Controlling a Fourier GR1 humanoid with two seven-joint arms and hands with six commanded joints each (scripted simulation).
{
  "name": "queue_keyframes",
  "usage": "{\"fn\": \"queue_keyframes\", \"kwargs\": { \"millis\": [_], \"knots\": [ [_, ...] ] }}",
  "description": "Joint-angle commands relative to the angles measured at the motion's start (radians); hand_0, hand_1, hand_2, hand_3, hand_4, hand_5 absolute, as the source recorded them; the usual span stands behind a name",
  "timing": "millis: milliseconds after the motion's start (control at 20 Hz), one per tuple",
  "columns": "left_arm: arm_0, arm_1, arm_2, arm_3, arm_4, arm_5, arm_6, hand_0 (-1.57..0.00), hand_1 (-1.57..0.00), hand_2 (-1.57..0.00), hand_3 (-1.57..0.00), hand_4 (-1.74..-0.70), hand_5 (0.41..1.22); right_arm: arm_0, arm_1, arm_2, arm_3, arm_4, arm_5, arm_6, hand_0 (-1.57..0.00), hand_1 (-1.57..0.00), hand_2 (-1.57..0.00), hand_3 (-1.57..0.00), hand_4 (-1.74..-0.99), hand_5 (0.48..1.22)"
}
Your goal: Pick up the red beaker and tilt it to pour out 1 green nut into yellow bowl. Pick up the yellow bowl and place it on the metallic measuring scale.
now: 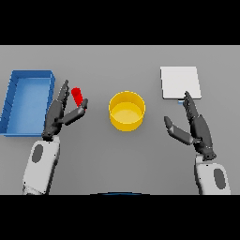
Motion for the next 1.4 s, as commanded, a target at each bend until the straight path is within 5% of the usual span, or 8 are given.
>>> {"fn": "queue_keyframes", "kwargs": {
  "millis": [0, 200, 600, 750, 850, 950, 1100, 1350],
  "knots": [
    [-0.011, -0.004, 0.001, 0.025, -0.005, 0.005, -0.025, 0.0, 0.0, 0.0, 0.0, -1.23, 0.635, 0.0, 0.002, 0.001, -0.008, -0.003, 0.0, 0.0, 0.0, 0.0, 0.0, 0.0, -1.303, 0.631],
    [-0.093, -0.007, -0.001, 0.123, -0.052, 0.043, -0.027, 0.0, 0.0, 0.0, 0.0, -1.22, 0.639, -0.004, -0.003, 0.0, -0.006, 0.008, -0.006, 0.004, 0.0, 0.0, 0.0, 0.0, -1.303, 0.637],
    [-0.215, -0.03, 0.06, 0.32, -0.024, 0.061, -0.146, 0.0, -0.01, -0.05, -0.03, -1.35, 0.726, -0.018, -0.009, -0.014, 0.002, -0.001, -0.01, 0.018, 0.0, 0.0, 0.0, 0.0, -1.301, 0.647],
    [-0.231, -0.049, 0.088, 0.342, 0.002, 0.08, -0.168, -0.58, -0.56, -0.55, -0.42, -1.42, 0.786, -0.023, 0.003, -0.008, 0.009, 0.009, -0.019, 0.039, 0.0, 0.0, 0.0, 0.0, -1.292, 0.645],
    [-0.249, -0.058, 0.103, 0.367, 0.011, 0.092, -0.182, -0.94, -0.92, -0.92, -0.83, -1.42, 0.943, -0.019, -0.001, -0.011, 0.007, 0.002, -0.013, 0.029, 0.0, 0.0, 0.0, 0.0, -1.29, 0.646],
    [-0.251, -0.062, 0.101, 0.373, 0.0, 0.104, -0.191, -1.17, -1.16, -1.15, -1.08, -1.53, 1.043, -0.012, 0.001, -0.007, 0.0, 0.006, -0.016, 0.017, 0.0, 0.0, 0.0, 0.0, -1.291, 0.649],
    [-0.246, -0.058, 0.081, 0.356, 0.003, 0.095, -0.196, -1.36, -1.36, -1.36, -1.18, -1.62, 1.13, -0.004, 0.007, 0.0, -0.001, 0.015, -0.02, 0.02, 0.0, 0.0, 0.0, 0.0, -1.29, 0.649],
    [-0.251, -0.049, 0.053, 0.337, -0.025, 0.103, -0.191, -1.5, -1.5, -1.5, -1.44, -1.52, 1.191, -0.003, 0.006, -0.001, 0.0, 0.019, -0.024, 0.007, 0.0, 0.0, 0.0, 0.0, -1.289, 0.65]
  ]
}}
